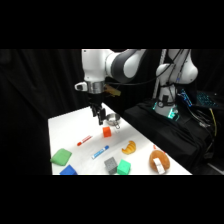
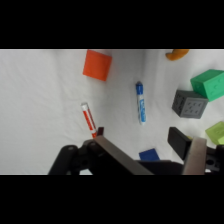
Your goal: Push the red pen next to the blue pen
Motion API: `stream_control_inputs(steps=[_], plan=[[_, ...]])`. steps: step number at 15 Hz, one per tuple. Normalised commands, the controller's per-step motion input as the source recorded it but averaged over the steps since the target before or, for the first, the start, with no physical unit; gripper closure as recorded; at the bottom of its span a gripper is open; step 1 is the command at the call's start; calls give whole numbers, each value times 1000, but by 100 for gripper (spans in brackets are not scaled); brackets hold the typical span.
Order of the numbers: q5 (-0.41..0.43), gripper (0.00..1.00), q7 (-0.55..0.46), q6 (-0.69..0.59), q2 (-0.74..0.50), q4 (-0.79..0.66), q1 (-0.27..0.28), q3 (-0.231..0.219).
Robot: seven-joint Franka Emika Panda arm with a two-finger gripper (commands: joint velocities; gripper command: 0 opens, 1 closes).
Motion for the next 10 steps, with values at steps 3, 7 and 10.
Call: stream_control_inputs(steps=[3,7,10], plan=[[-7,0,0,15,89,77,-38,16],[5,0,-102,40,214,224,-100,-22],[20,0,-221,39,303,399,-184,-72]])
